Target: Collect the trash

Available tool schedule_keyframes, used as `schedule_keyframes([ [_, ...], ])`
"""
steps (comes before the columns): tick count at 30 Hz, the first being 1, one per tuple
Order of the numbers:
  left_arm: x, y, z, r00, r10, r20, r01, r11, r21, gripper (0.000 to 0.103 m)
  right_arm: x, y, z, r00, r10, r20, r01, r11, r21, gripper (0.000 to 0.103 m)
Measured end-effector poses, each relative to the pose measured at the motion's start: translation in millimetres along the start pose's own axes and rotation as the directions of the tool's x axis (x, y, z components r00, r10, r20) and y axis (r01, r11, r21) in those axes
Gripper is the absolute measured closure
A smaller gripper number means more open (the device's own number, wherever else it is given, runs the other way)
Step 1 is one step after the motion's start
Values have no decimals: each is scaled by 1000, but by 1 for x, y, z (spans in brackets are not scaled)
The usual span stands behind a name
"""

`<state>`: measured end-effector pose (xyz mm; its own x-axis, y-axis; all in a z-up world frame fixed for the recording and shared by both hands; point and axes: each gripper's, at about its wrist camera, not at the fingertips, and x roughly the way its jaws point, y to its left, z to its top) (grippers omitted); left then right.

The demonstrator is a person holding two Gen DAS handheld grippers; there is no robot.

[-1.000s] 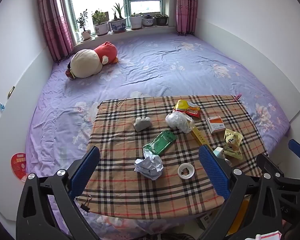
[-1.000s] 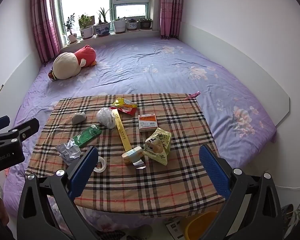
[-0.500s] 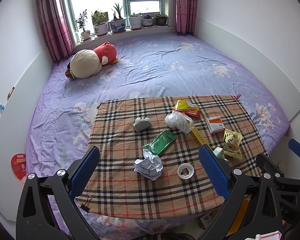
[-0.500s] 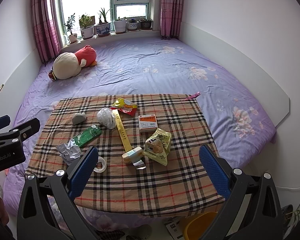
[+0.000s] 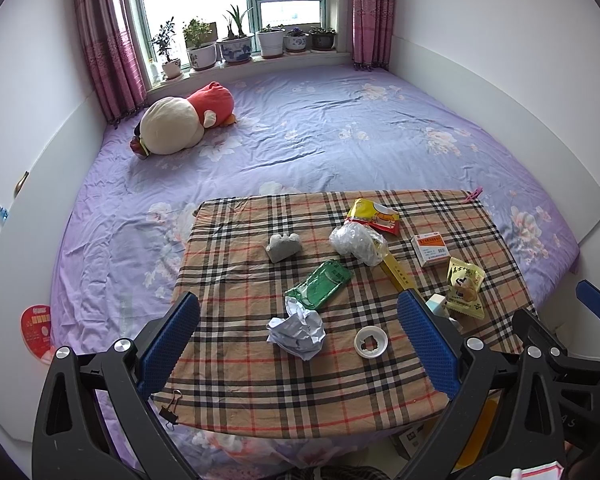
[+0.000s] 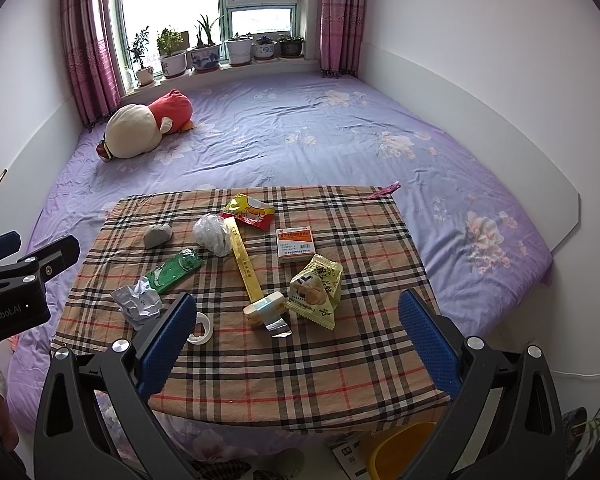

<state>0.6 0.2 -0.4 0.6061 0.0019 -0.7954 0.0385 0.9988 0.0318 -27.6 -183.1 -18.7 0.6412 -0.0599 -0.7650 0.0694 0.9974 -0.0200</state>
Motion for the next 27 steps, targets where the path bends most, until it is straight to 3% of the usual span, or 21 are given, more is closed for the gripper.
schedule_keyframes([
  [27,0,0,0,1000,-2,-2,2,1000,0,5,3,1,-4,1000,2,-6,-2,1000,2,3],
])
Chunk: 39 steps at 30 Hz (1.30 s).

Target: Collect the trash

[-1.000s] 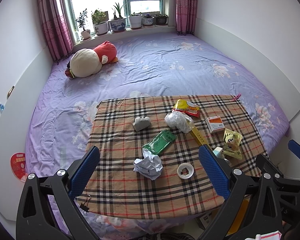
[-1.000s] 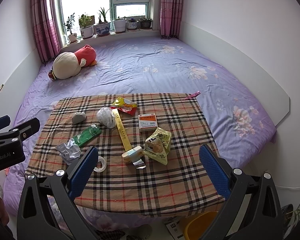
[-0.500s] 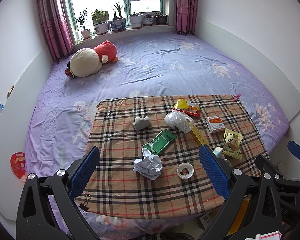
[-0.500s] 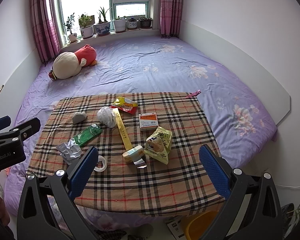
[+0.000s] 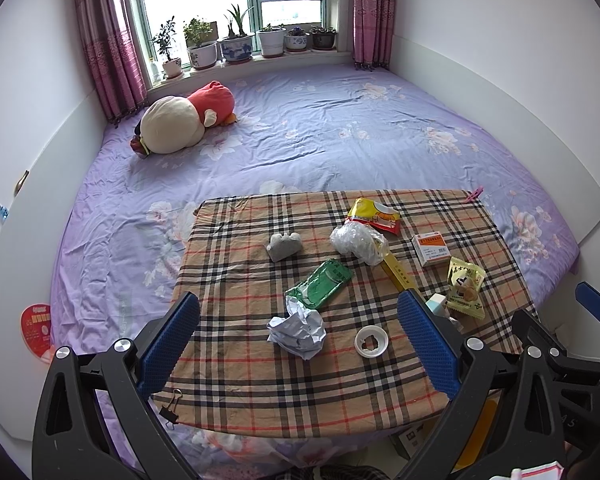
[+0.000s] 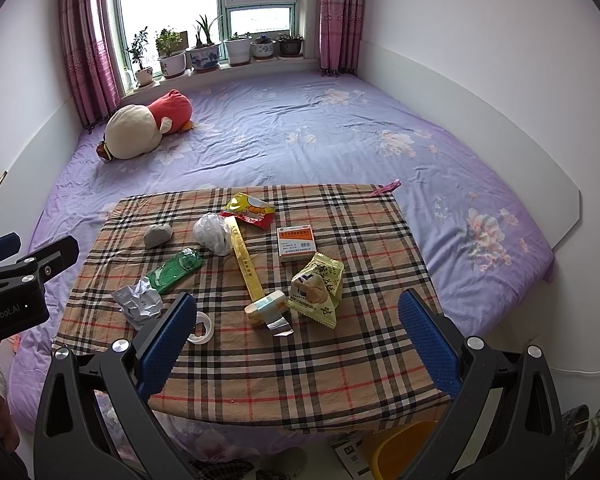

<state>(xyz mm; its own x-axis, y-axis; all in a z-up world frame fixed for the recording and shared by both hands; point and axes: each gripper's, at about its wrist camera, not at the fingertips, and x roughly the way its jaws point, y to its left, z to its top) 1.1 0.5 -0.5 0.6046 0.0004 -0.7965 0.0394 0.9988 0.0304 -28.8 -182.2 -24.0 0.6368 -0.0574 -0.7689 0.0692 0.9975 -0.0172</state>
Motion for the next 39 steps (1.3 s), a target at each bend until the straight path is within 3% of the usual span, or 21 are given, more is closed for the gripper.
schedule_keyframes([
  [23,8,-1,-13,1000,-15,-26,15,1000,-3,5,0,-3,-3,1000,6,-8,-6,1000,15,3],
  [30,21,3,-31,996,-55,-74,55,998,-7,5,2,-12,-20,1000,26,-7,-26,999,46,3],
  [39,48,21,-64,985,-80,-152,75,997,-36,5,26,-20,-47,996,44,-74,-38,995,89,3],
])
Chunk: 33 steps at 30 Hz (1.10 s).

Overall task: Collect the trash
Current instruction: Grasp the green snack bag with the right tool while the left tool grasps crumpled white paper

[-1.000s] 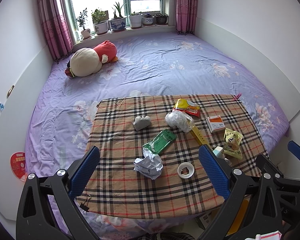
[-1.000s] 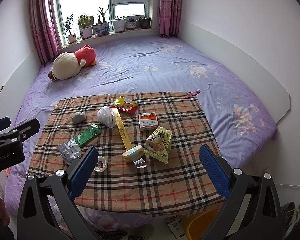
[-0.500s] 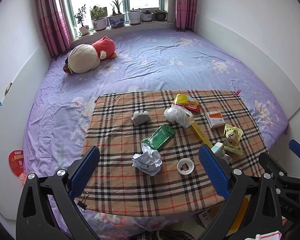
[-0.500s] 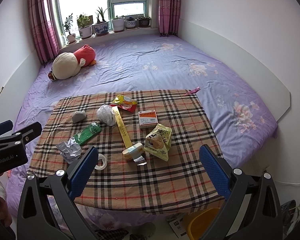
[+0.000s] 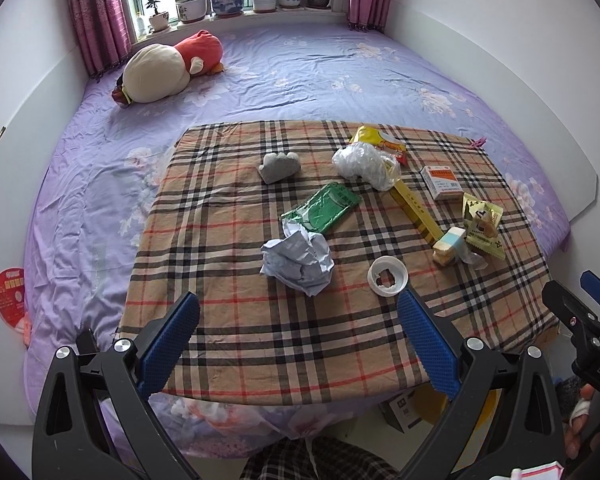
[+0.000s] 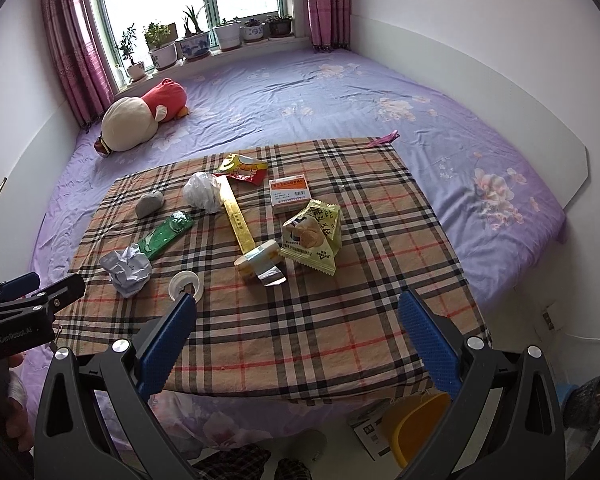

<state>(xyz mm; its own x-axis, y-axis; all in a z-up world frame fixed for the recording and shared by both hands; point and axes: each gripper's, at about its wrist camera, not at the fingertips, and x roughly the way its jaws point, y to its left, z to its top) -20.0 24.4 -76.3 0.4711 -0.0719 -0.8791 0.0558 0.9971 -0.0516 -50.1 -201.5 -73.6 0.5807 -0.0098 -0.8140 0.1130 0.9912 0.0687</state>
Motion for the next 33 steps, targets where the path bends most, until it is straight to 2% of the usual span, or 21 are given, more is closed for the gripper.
schedule_keyframes([
  [9,52,16,-9,998,1,-66,-2,1000,-7,5,36,-10,-3,998,-20,-67,24,998,59,3],
  [18,89,10,7,997,-12,-79,12,1000,6,9,82,-18,37,998,-19,-66,28,989,144,4],
  [20,94,10,10,997,-22,-79,22,1000,1,10,96,-20,45,997,-24,-72,35,987,156,10],
  [24,103,8,13,996,-28,-79,28,1000,5,11,129,-25,53,991,-15,-134,40,982,183,29],
  [29,108,2,15,998,-9,-59,12,999,49,11,151,-29,52,984,-2,-178,39,978,203,36],
  [33,113,3,18,999,8,-38,-5,997,81,7,156,-25,54,984,-40,-175,66,987,147,44],
])
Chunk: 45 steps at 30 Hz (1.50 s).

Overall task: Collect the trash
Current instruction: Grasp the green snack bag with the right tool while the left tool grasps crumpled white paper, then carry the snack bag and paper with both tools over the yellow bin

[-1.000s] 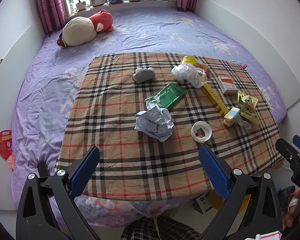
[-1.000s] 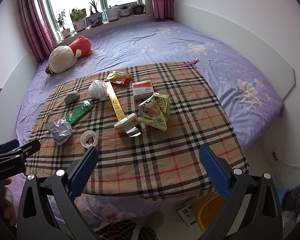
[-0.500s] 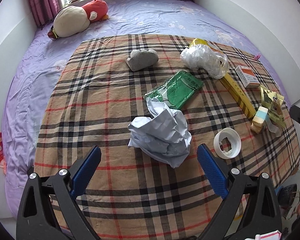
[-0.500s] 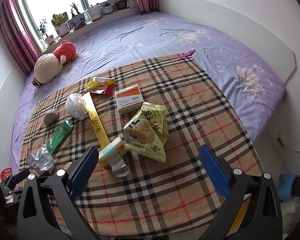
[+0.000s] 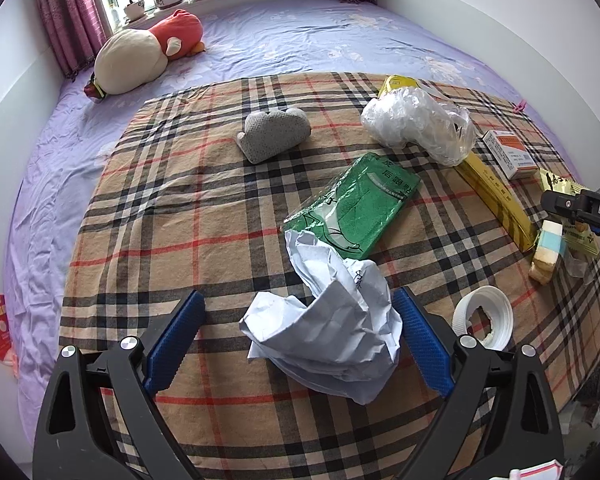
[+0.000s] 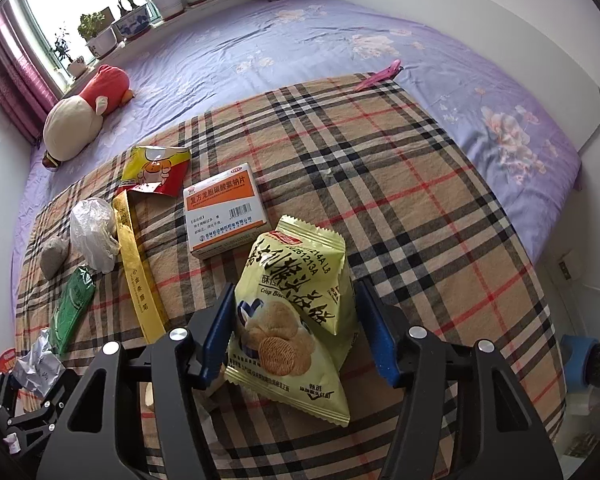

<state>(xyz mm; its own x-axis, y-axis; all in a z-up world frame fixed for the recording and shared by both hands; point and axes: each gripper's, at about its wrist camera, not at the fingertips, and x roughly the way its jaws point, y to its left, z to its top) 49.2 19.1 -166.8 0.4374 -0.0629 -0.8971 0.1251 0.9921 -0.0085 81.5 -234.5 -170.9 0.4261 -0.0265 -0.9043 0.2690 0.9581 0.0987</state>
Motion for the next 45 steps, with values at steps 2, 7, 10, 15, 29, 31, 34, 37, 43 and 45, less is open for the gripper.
schedule_keyframes([
  [2,4,4,3,1000,-2,3,2,1000,1,4,1,3,0,1000,-18,7,18,1000,-24,50],
  [7,1,10,5,1000,-16,22,15,1000,21,12,-2,5,-5,999,-37,29,39,997,-62,61],
  [10,-4,12,1,999,-29,41,27,999,43,26,-4,4,-8,999,-38,34,40,997,-67,64],
  [15,-10,19,-3,996,-65,57,60,995,82,45,-11,0,-14,999,-36,36,38,997,-61,70],
  [29,-38,16,5,984,-166,69,149,967,209,48,-50,-14,-36,997,-28,75,25,999,32,73],
  [31,-47,6,8,978,-192,79,166,953,252,48,-60,-14,-42,996,-23,88,19,999,44,73],
  [34,-59,-12,12,967,-241,81,204,926,317,48,-74,-17,-53,995,-14,103,7,998,65,73],
  [37,-70,-36,12,952,-296,79,242,884,400,48,-89,-22,-69,993,-16,120,4,995,98,73],
  [43,-88,-95,-5,910,-414,18,331,752,570,48,-117,-47,-112,990,-47,133,20,980,197,73],
  [45,-96,-118,-16,892,-451,-13,360,694,624,48,-125,-61,-128,989,-74,131,41,970,239,73],
])
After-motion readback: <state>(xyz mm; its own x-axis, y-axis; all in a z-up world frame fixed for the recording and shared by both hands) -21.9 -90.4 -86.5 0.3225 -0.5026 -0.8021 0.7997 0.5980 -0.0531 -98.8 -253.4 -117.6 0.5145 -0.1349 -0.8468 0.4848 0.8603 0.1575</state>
